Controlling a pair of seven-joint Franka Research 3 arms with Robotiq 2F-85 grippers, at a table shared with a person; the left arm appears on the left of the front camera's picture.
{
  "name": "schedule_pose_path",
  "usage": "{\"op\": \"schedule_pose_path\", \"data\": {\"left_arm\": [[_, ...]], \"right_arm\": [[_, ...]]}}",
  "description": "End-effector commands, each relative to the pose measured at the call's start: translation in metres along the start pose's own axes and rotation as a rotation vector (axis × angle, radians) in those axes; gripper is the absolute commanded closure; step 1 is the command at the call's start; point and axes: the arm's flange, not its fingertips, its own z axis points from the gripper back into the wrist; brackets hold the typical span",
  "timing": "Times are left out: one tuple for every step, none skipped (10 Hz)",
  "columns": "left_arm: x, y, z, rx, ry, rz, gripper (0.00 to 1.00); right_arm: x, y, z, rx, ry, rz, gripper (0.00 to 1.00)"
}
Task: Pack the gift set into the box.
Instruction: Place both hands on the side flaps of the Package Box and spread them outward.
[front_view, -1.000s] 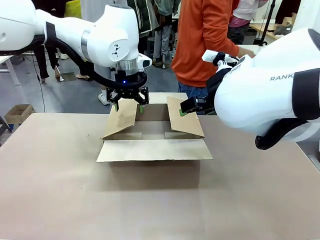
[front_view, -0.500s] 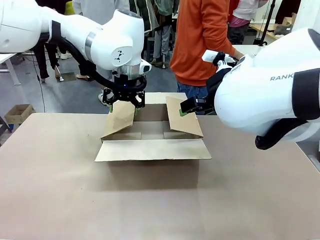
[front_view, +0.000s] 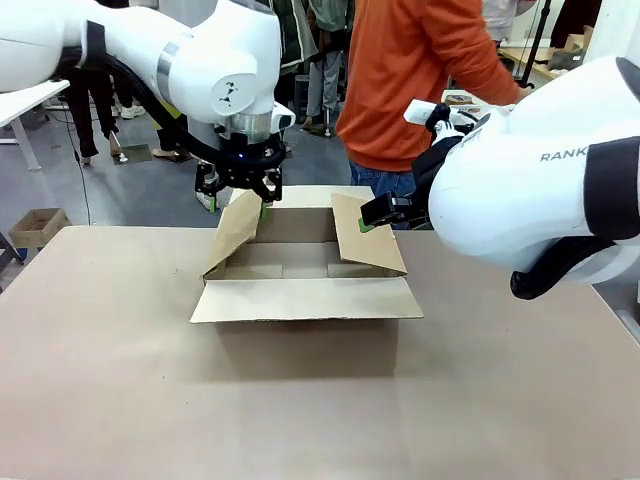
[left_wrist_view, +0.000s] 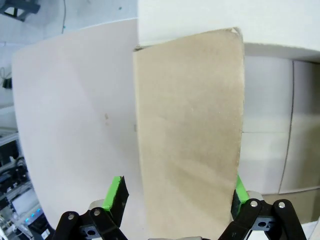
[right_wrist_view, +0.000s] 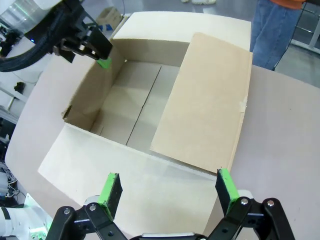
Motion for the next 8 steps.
{"op": "schedule_pose_path", "data": {"left_arm": [[-0.017, 0.036, 0.006, 0.026, -0.051, 0.033, 0.0], [-0.022, 0.053, 0.01, 0.012, -0.081, 0.057, 0.0], [-0.028, 0.07, 0.013, -0.009, -0.099, 0.085, 0.0], [-0.031, 0.086, 0.013, -0.041, -0.097, 0.099, 0.0], [-0.033, 0.102, 0.009, -0.084, -0.091, 0.104, 0.0], [-0.033, 0.115, 0.004, -0.121, -0.113, 0.07, 0.0], [-0.033, 0.127, -0.004, -0.161, -0.11, 0.049, 0.0], [-0.032, 0.143, -0.015, -0.169, -0.097, 0.07, 0.0]], "right_arm": [[0.002, 0.001, 0.002, -0.007, -0.013, 0.011, 0.0], [0.002, 0.001, 0.002, -0.007, -0.013, 0.011, 0.0], [0.002, 0.001, 0.002, -0.007, -0.013, 0.011, 0.0], [0.002, 0.001, 0.002, -0.007, -0.013, 0.011, 0.0], [0.002, 0.001, 0.002, -0.007, -0.013, 0.011, 0.0], [0.002, 0.001, 0.002, -0.007, -0.013, 0.011, 0.0], [0.002, 0.001, 0.002, -0.007, -0.013, 0.011, 0.0], [0.002, 0.001, 0.002, -0.007, -0.013, 0.011, 0.0]]}}
